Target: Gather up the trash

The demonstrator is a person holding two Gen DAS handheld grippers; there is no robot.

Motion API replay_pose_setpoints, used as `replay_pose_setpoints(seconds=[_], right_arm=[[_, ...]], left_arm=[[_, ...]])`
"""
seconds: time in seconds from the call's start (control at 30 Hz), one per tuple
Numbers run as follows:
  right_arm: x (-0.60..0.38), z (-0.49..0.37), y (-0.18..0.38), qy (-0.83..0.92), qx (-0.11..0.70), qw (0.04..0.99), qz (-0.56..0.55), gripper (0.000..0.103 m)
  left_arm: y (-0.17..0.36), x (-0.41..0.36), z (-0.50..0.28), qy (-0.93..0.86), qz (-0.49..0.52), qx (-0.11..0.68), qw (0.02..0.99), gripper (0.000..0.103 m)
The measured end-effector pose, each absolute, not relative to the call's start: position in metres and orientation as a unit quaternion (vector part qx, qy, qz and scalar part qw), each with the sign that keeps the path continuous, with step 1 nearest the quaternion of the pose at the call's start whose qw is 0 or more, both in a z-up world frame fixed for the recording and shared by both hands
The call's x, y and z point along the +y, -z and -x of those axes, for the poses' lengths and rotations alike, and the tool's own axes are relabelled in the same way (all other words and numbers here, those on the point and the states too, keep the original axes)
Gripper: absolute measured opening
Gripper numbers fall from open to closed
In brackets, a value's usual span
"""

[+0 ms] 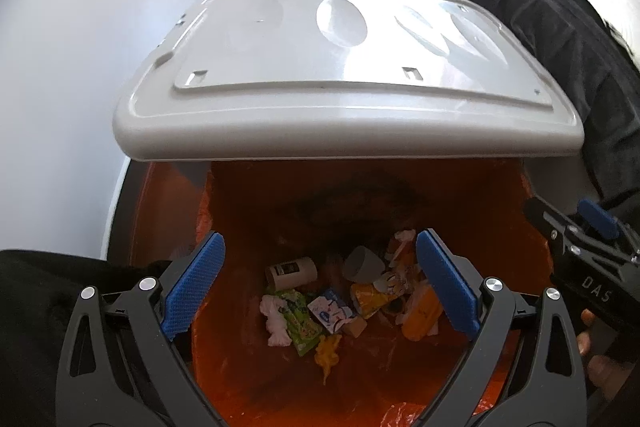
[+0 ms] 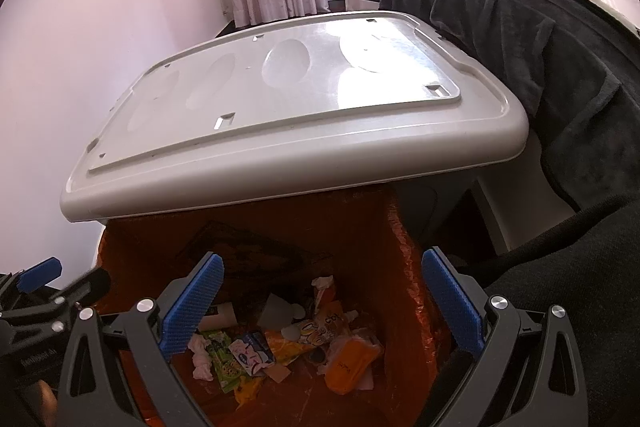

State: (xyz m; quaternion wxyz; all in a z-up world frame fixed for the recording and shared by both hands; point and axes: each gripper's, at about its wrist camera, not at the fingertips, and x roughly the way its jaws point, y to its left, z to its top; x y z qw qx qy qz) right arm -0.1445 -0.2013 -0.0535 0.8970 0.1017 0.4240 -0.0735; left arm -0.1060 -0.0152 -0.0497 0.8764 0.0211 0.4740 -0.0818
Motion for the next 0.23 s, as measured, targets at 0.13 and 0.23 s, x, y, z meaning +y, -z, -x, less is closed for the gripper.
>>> replay_pose_setpoints(seconds=[0.13, 0.23], right_arm=[[-0.2014, 0.1448, 0.0532, 0.076, 0.424, 0.897, -0.103, 0.098], [-0.2012, 0.1449, 0.0531, 0.076, 0.424, 0.897, -0.103, 0.098]], left_arm=[[0.0492, -0.0129, 0.1049, 0.079, -0.016, 0.475, 0.876, 0.094], [0.0506, -0.0149, 0.1046, 0.082, -0.018, 0.479, 0.874, 0.094]])
